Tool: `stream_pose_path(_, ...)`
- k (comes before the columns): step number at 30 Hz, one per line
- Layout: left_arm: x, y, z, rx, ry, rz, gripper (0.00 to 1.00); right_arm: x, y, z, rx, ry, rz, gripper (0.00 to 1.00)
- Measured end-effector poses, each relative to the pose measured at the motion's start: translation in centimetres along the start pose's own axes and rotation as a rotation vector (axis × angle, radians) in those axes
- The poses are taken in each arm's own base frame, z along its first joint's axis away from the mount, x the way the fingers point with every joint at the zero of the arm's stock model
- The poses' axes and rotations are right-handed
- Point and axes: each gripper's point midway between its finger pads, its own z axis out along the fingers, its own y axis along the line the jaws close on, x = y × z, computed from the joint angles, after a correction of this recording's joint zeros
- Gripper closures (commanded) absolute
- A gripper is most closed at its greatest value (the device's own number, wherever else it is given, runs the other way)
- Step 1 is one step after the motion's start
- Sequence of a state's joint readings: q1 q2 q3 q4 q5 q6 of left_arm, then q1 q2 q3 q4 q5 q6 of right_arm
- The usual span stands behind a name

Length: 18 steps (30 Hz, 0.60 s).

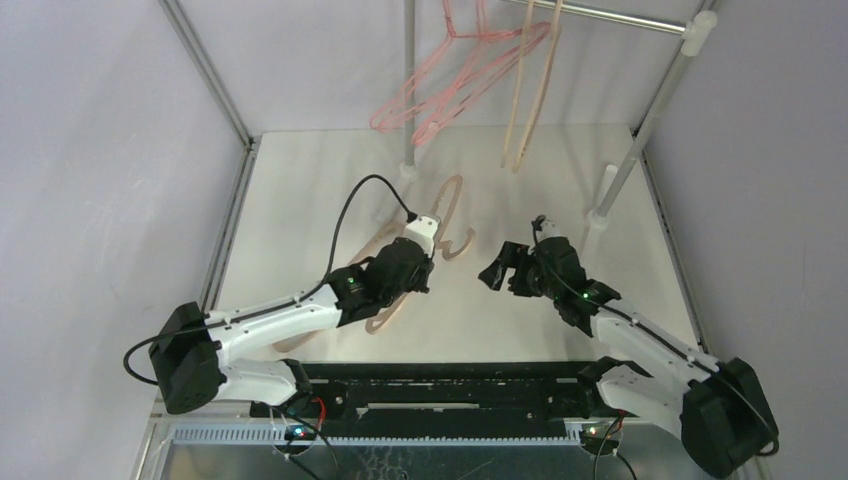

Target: Organize the hangers

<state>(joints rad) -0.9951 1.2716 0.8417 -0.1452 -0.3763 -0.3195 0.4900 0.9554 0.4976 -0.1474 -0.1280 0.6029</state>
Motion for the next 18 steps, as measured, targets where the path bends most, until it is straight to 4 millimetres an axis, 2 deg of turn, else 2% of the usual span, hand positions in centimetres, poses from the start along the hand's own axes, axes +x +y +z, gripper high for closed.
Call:
stream_pose_path(4, 0.1, 0.6, -0.1, -0.026, 0.005, 0.02, 1.0, 2.0, 0.2, 2.0, -0.003, 0.059, 0.012, 0.14)
stream_pose_path(9, -0.8, 0.7, -0.6, -0.031, -0.008, 0.026, 1.0, 2.3, 1.0, 3.4, -0.024, 0.061, 0.048, 0.15)
stream_pose_path(12, -2.2, 0.5, -1.2, -0.022, -0.036, 0.022, 1.0, 1.4, 1.4, 3.7, -0.042, 0.019, 0.067, 0.15)
stream_pose_path(18, -6.6, -0.8, -2.4, 0.026, -0.118, -0.007, 1.0, 0.5, 2.0, 3.9, -0.063, -0.028, 0.084, 0.16)
